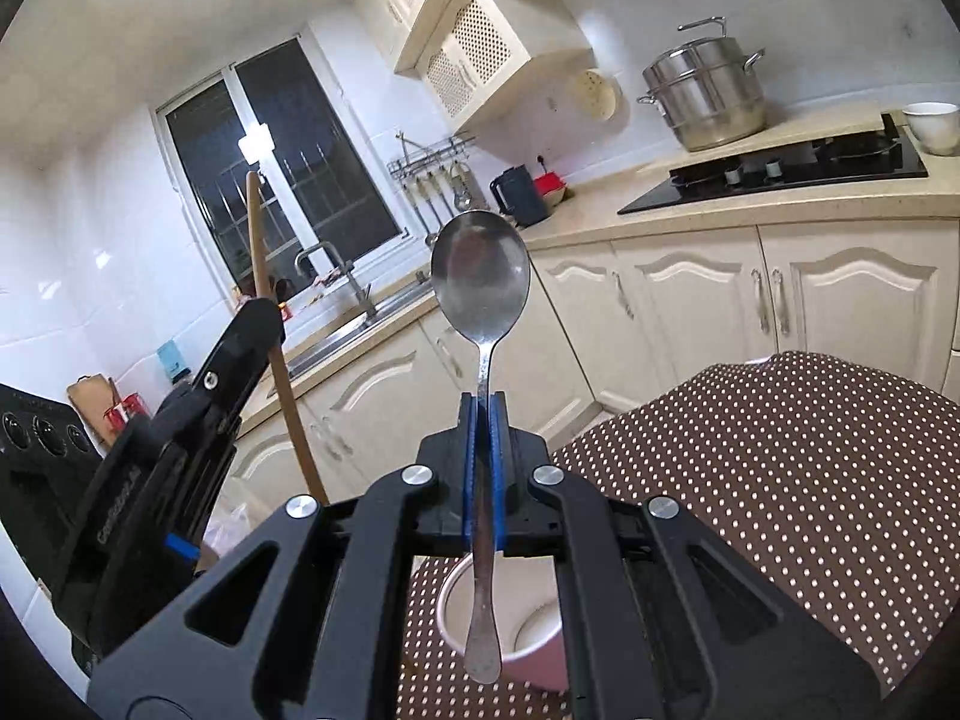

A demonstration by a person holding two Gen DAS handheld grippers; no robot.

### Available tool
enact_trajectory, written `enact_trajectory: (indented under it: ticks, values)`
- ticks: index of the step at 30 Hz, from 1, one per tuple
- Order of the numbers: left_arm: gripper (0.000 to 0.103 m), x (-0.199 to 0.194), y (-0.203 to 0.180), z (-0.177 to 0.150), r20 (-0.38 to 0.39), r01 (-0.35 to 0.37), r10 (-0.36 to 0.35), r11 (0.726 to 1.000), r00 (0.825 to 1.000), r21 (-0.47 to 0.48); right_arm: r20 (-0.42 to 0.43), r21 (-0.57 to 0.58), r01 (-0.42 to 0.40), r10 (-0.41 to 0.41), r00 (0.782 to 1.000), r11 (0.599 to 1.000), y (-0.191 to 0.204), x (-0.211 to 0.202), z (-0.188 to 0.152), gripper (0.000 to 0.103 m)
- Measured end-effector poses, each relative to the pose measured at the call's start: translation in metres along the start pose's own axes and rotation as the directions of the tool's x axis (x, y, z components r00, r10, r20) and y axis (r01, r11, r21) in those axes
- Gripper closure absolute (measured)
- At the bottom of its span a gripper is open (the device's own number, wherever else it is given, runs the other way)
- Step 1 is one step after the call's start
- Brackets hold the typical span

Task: Organize utensils
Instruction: 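Carry the spoon and chopstick over the pink cup and drop them in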

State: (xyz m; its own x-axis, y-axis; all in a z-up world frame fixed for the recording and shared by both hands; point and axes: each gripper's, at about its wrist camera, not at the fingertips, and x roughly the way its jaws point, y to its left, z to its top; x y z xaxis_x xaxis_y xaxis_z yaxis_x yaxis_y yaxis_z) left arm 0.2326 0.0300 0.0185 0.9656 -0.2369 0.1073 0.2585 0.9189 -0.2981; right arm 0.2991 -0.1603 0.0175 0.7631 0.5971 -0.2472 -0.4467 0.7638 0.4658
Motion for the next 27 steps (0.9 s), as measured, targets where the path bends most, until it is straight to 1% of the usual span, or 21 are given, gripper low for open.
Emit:
enact_trajectory:
  ticks: [5,8,10,11,17,21,27]
  values:
    - [0.098,0.015,0.007,-0.015,-0.006,-0.020,0.020,1.000,1.000,0.010,0.043,-0.028,0.021,-0.019,0.999,0.999,0.001,0.009,-0.006,0.098]
    - [0.098,0.020,0.012,-0.025,-0.021,-0.043,0.043,0.999,0.999,0.023,0.047,-0.039,0.025,-0.023,0.999,0.999,-0.001,0.016,-0.011,0.098]
    - [0.098,0.022,0.017,-0.032,-0.045,-0.053,0.054,0.998,0.998,0.026,0.048,-0.062,0.036,-0.033,0.998,0.997,0.001,0.018,-0.016,0.098]
    - [0.098,0.023,0.019,-0.034,-0.054,-0.056,0.058,0.998,0.997,0.024,0.040,-0.055,0.032,-0.030,0.999,0.998,-0.001,0.021,-0.019,0.098]
    - [0.098,0.007,0.028,-0.046,-0.111,-0.072,0.076,0.997,0.991,0.037,0.007,-0.057,0.033,-0.033,0.999,0.998,-0.005,0.019,-0.036,0.098]
    - [0.098,-0.006,0.028,-0.052,-0.157,-0.080,0.087,0.995,0.984,0.053,0.002,-0.076,0.048,-0.048,0.999,0.996,0.000,0.007,-0.044,0.098]
    - [0.098,-0.021,0.023,-0.057,-0.195,-0.072,0.087,0.994,0.977,0.081,-0.008,-0.109,0.080,-0.081,0.997,0.991,0.007,-0.009,-0.055,0.098]
